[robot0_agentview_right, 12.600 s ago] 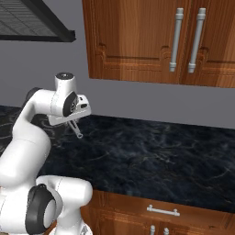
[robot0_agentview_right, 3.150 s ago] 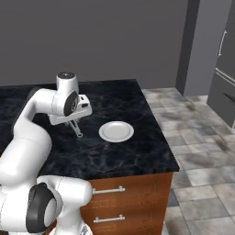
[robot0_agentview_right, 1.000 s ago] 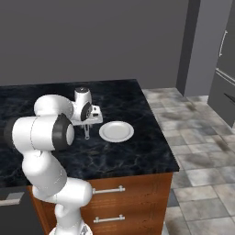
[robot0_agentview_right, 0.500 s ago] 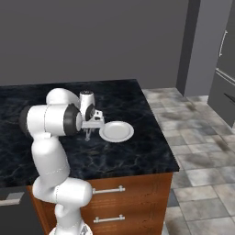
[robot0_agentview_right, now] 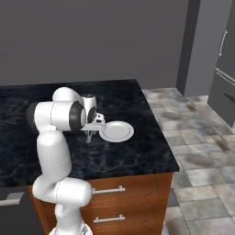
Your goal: Pick up the tongs from the counter and place them near the plate next to the oven.
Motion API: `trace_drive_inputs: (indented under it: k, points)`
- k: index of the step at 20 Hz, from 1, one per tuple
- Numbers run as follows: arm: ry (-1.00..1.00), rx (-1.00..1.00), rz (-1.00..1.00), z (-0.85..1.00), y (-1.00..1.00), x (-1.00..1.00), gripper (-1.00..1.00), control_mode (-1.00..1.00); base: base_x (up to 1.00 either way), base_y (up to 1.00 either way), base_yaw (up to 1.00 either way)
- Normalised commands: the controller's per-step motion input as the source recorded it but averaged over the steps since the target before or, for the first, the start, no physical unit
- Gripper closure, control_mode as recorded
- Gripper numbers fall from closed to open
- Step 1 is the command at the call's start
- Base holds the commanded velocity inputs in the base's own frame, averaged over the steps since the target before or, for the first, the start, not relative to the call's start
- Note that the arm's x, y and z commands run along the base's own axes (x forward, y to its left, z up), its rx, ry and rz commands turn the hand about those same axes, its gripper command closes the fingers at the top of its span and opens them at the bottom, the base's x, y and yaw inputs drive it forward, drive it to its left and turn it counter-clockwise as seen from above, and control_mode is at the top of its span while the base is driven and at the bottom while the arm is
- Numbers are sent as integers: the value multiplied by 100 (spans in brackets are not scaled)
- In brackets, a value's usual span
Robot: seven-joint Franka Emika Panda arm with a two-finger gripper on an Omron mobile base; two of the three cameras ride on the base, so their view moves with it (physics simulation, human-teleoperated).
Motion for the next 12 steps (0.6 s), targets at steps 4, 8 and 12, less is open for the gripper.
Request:
trace_drive_inputs:
  k: [4,8,12]
  points:
    - [0,0,-4,-22,1,8,100,-100,0,0,0]
    - [-1,0,0,-17,7,16,100,-100,0,0,0]
    - [-7,0,0,-7,3,15,-100,-100,0,0,0]
